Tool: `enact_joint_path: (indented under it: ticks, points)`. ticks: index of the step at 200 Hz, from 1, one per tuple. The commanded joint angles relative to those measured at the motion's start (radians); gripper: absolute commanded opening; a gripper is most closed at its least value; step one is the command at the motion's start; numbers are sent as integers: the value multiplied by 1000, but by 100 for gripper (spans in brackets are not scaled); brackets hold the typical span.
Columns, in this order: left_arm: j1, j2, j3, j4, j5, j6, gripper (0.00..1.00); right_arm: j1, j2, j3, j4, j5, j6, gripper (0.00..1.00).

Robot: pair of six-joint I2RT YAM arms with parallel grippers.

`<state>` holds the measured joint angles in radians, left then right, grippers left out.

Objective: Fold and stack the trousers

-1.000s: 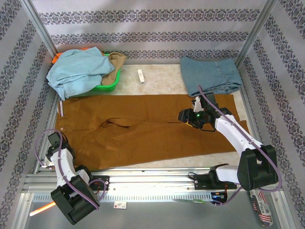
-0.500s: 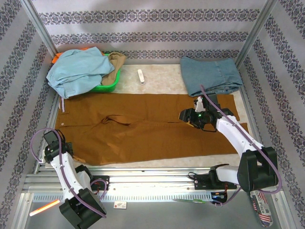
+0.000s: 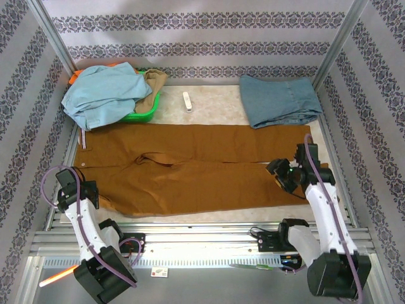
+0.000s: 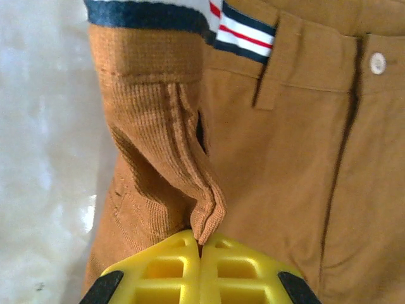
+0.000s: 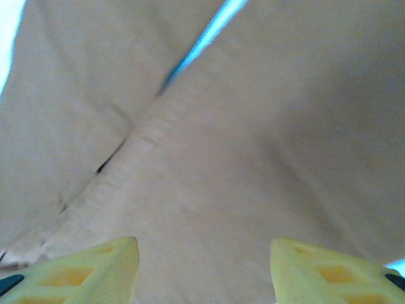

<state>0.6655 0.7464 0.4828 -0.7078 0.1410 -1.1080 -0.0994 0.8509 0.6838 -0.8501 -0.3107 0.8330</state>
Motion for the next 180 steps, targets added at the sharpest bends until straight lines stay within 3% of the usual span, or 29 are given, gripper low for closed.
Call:
enact_joint_path:
  ticks: [1,27,59,112,124,153,160,180]
  points:
    - [-23,-1,36,63,48,-24,0,-13,-104,-30,-180,156,96,58]
    - [-38,5,51,68,60,-31,0,-11,-128,-110,-184,129,157,56]
    - [-47,2,64,75,67,-37,0,7,-57,-268,-13,14,255,54]
    - [-52,-10,98,50,83,-32,0,53,152,-276,169,45,263,54]
    - [-53,-13,105,43,84,-30,0,52,192,-265,197,32,245,46]
    - [-54,-20,135,16,85,-21,0,34,210,-271,228,1,213,5]
    - [-55,-22,145,7,85,-18,0,32,191,-275,228,1,206,0]
    - [-55,-35,182,-34,87,5,0,17,112,-265,191,-6,173,0]
